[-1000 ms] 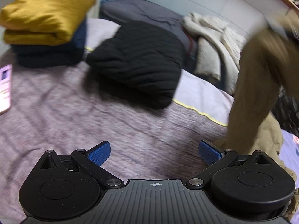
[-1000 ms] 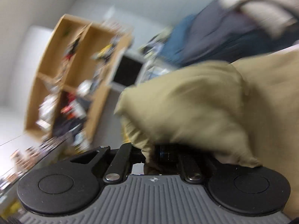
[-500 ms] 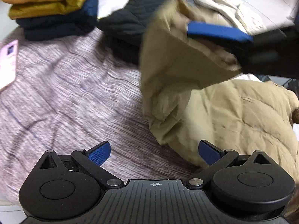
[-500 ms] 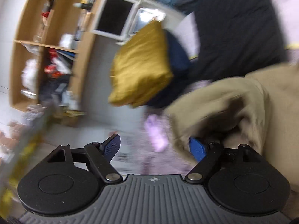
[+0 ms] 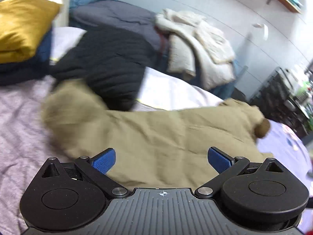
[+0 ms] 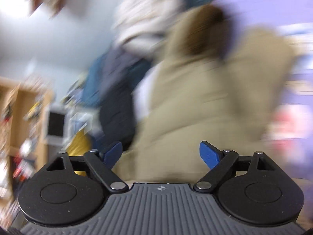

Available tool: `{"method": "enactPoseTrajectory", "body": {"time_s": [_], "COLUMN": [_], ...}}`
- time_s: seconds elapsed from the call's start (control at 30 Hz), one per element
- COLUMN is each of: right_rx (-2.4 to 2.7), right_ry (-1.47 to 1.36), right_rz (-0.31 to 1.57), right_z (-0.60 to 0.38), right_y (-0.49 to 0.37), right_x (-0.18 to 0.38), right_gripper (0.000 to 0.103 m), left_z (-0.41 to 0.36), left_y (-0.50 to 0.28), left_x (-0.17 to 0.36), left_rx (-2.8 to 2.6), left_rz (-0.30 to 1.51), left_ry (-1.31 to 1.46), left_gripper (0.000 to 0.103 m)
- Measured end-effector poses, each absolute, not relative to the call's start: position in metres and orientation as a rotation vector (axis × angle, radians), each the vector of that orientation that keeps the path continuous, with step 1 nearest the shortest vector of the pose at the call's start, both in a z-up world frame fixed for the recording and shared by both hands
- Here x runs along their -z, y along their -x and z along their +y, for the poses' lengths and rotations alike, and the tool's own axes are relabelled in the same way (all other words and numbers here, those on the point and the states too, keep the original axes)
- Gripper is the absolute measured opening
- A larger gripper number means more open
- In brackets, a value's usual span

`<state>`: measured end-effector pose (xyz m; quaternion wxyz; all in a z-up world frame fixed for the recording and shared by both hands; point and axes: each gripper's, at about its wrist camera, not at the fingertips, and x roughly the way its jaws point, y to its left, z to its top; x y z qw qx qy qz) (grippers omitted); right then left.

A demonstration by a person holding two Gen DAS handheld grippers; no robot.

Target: Fold large clothes

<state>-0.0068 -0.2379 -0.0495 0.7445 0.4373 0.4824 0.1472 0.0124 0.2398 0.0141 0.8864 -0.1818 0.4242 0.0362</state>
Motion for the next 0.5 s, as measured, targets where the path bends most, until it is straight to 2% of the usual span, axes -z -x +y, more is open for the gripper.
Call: {"method": "enactPoseTrajectory", "body": {"time_s": [0.1,0.2,0.33,0.4,0.5], "right_rx": [-0.088,-0.091,-0.124,-0.159,-0.242], "right_ry": [-0.868,-0.826,-0.845,-0.941,-1.034], "right_rz": [1.053,1.052,1.061,1.054,0.999], "right_z": [-0.308,-0.341,-0.339,-0.33,-0.315], "right_y": [0.021,-0.002,-0.053,-0.074,-0.099], "right_x": [0.081,0.122,0.19,0.22,0.235], "right_gripper": [0.091,0.089,0.087,0.075,0.078], "left_z": [0.205,0.17,0.134,0.118,0.099], "left_y": [-0.023,-0.02,-0.017,-0.012,-0.005], "left_x": [-0.006,-0.002,-0.002,-0.009,-0.019], "left_rx": [-0.064,-0.069,-0.078,-0.1,-0.136], "left_rz": [0.921,0.936,0.967,0.963,0.939], "left_ry": [0.387,0.478,0.537,0.506,0.466], "left_gripper": [0.103,0.103,0.103,0.103,0.103]}}
